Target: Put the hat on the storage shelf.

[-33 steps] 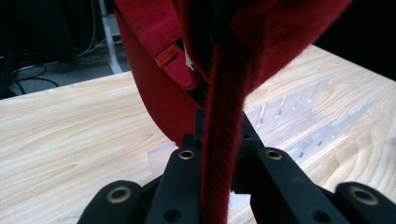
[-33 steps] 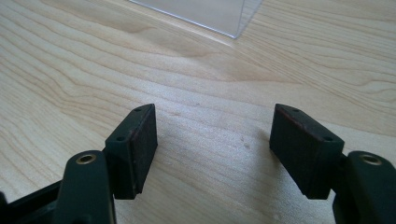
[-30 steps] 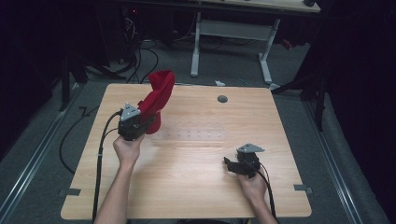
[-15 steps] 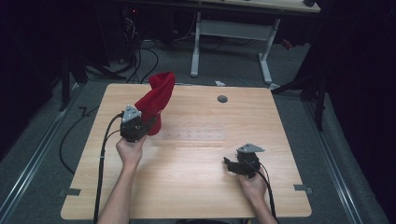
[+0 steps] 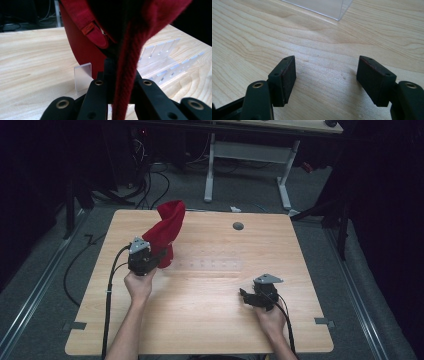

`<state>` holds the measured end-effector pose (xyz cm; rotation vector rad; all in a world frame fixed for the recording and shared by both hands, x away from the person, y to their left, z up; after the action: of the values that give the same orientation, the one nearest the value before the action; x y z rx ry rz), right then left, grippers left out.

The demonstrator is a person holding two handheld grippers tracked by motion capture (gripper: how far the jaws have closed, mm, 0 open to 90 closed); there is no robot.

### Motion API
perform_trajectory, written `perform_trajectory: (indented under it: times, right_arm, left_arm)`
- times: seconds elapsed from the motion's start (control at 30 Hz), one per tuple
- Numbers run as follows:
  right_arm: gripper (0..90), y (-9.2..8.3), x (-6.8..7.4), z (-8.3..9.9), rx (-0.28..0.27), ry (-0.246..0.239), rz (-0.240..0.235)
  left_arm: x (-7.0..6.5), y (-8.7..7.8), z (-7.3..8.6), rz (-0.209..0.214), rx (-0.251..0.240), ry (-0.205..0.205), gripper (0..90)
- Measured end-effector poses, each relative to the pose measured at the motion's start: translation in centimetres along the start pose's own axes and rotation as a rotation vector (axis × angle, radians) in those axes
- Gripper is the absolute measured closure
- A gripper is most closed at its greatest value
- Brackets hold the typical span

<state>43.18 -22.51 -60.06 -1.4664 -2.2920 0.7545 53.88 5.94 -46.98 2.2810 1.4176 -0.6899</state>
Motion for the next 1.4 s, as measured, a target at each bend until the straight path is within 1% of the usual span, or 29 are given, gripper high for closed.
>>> perform_trajectory:
  times: [0.07, 0.2, 0.27, 0.47, 0.57, 0.67, 0.77, 0.83, 0.87, 1.0, 1.1, 1.17, 1.3, 1.4]
  right_arm:
    - [32.1, 0.0, 0.0, 0.0, 0.0, 0.0, 0.0]
    - [32.1, 0.0, 0.0, 0.0, 0.0, 0.0, 0.0]
    - [32.1, 0.0, 0.0, 0.0, 0.0, 0.0, 0.0]
    - [32.1, 0.0, 0.0, 0.0, 0.0, 0.0, 0.0]
    - [32.1, 0.0, 0.0, 0.0, 0.0, 0.0, 0.0]
    - [32.1, 0.0, 0.0, 0.0, 0.0, 0.001, 0.0]
    - [32.2, 0.0, 0.0, 0.0, 0.0, 0.0, 0.0]
    - [32.1, 0.0, 0.0, 0.0, 0.0, 0.0, 0.0]
    - [32.1, 0.0, 0.0, 0.0, 0.0, 0.0, 0.0]
    - [32.1, 0.0, 0.0, 0.0, 0.0, 0.0, 0.0]
    - [32.1, 0.0, 0.0, 0.0, 0.0, 0.0, 0.0]
    - [32.1, 0.0, 0.0, 0.0, 0.0, 0.0, 0.0]
    - [32.1, 0.0, 0.0, 0.0, 0.0, 0.0, 0.0]
    - [32.1, 0.0, 0.0, 0.0, 0.0, 0.0, 0.0]
  left_arm:
    - [0.0, -0.1, 0.1, 0.0, 0.004, 0.001, 83.8]
    - [0.2, -0.4, 0.3, 0.001, 0.013, -0.013, 83.8]
    - [0.2, -0.5, 0.4, 0.0, 0.019, -0.009, 83.7]
    - [0.5, -0.8, 0.4, -0.02, 0.026, 0.001, 77.4]
    - [0.6, -1.2, 0.4, -0.031, 0.027, 0.012, 71.1]
    - [0.9, -1.5, 0.0, -0.048, 0.018, 0.015, 61.9]
    - [1.0, -1.8, -0.2, -0.054, 0.024, 0.022, 54.2]
    - [0.9, -2.1, -0.1, -0.055, 0.034, 0.031, 51.1]
    - [0.9, -2.2, 0.0, -0.057, 0.036, 0.042, 50.2]
    - [0.8, -2.6, 0.1, -0.055, 0.025, 0.026, 48.5]
    - [0.9, -2.9, 0.2, -0.06, 0.029, 0.022, 47.2]
    - [0.9, -3.2, 0.3, -0.06, 0.029, 0.028, 46.1]
    - [0.7, -3.6, 0.5, -0.062, 0.04, 0.063, 43.7]
    - [0.7, -3.9, 0.4, -0.061, 0.033, 0.058, 42.9]
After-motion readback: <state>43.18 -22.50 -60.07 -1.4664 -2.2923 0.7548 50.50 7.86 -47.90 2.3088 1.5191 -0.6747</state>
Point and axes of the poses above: each handheld gripper's, and its own axes: y roughly forward along the jaws, z roughly out of its underside, x roughly to its left, the point moved 10 cm from there along y, roughly forward along the jaws, and after that the axes turned 8 degrees about -x, right-handed, at the moved point
